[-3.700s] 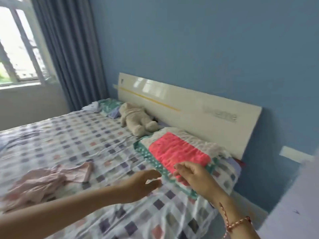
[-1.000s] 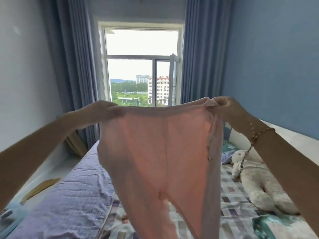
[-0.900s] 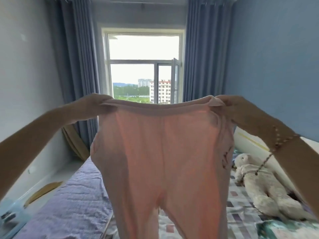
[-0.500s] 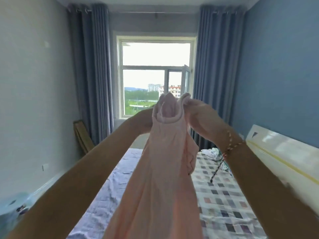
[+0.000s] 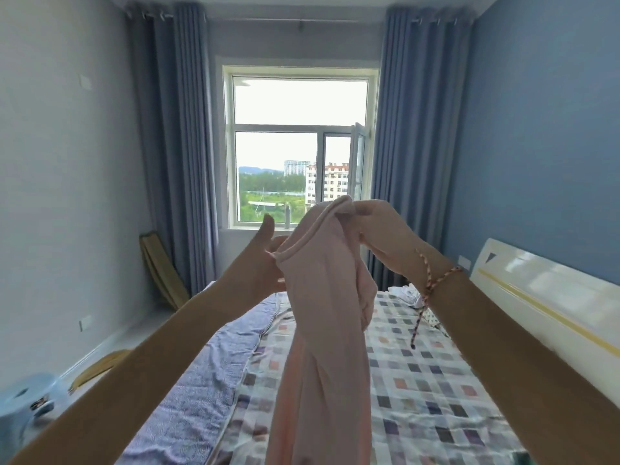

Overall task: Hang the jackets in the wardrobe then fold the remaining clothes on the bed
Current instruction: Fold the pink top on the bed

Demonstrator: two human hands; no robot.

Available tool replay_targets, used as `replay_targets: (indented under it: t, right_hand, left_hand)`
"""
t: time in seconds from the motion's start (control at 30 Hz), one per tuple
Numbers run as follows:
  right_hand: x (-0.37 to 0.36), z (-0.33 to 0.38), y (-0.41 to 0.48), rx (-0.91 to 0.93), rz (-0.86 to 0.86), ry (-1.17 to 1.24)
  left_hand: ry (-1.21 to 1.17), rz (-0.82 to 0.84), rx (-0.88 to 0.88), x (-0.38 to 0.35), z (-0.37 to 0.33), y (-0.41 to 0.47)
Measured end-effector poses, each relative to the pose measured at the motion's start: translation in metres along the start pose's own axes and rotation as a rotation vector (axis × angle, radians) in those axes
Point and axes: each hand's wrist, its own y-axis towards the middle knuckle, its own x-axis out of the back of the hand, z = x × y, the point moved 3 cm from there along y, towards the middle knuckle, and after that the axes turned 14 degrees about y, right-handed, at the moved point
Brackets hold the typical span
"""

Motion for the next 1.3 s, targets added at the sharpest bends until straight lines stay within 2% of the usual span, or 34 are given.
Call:
replay_targets:
  t: [0.03,0.1,0.2,0.3,0.33,0.4,0.5,0.6,0.7,0.73,0.8,0.9,1.0,1.1,1.2,1.3]
  right_hand:
    - [-0.002,0.003,0.001,0.019,-0.029,0.016]
    - [-0.005,0.009,0.002,0.042,-0.043,0.015]
    - [0.001,0.017,0.002,0.02,0.022,-0.136]
    - [0.015,0.025,0.001,0.048,0.032,-0.267]
    - [0.018,0.027,0.002,0.081,-0.002,-0.276]
    - [0.021,0.032,0.001,0.142,-0.085,-0.232]
    - [0.023,0.035,-0.002,0.152,-0.095,-0.091]
    - [0.026,0.035,-0.007,0.12,-0.077,0.018]
    - [0.026,0.017,-0.011,0.068,-0.127,0.002]
    - [0.028,0.013,-0.012,0.053,-0.164,-0.023]
    - [0.035,0.003,-0.017,0.018,-0.217,-0.048]
    - [0.047,-0.004,-0.026,-0.021,-0.248,-0.007]
    - [0.062,-0.003,-0.034,-0.031,-0.309,0.008]
    - [0.086,0.003,-0.037,0.003,-0.381,0.006]
    - [0.114,0.005,-0.038,0.027,-0.452,0.044]
    - [0.134,0.004,-0.036,0.039,-0.477,0.183]
  left_hand:
    - [0.109,-0.01,-0.046,-0.002,-0.004,-0.002]
    - [0.414,-0.174,-0.092,-0.002,-0.002,-0.003]
    - [0.488,-0.425,-0.084,0.009,-0.006,0.002]
    - [0.64,-0.693,-0.21,0.029,-0.026,0.008]
    - [0.646,-0.7,-0.225,0.032,-0.024,0.009]
    - [0.48,-0.499,-0.092,0.026,0.003,0.01]
    - [0.186,-0.215,0.291,0.002,0.093,-0.01]
    - [0.107,-0.214,0.652,-0.024,0.2,-0.041]
    - [0.026,-0.006,0.891,-0.063,0.267,-0.074]
    - [-0.041,0.056,0.894,-0.073,0.273,-0.076]
    - [-0.181,0.068,0.861,-0.082,0.302,-0.069]
    - [-0.22,-0.103,0.784,-0.088,0.323,-0.046]
    - [-0.525,-0.056,0.745,-0.119,0.28,-0.046]
    - [-0.642,-0.193,0.707,-0.089,0.258,-0.039]
    - [-0.557,-0.301,0.631,-0.045,0.23,-0.027]
    - [-0.414,-0.221,0.493,-0.014,0.2,-0.02]
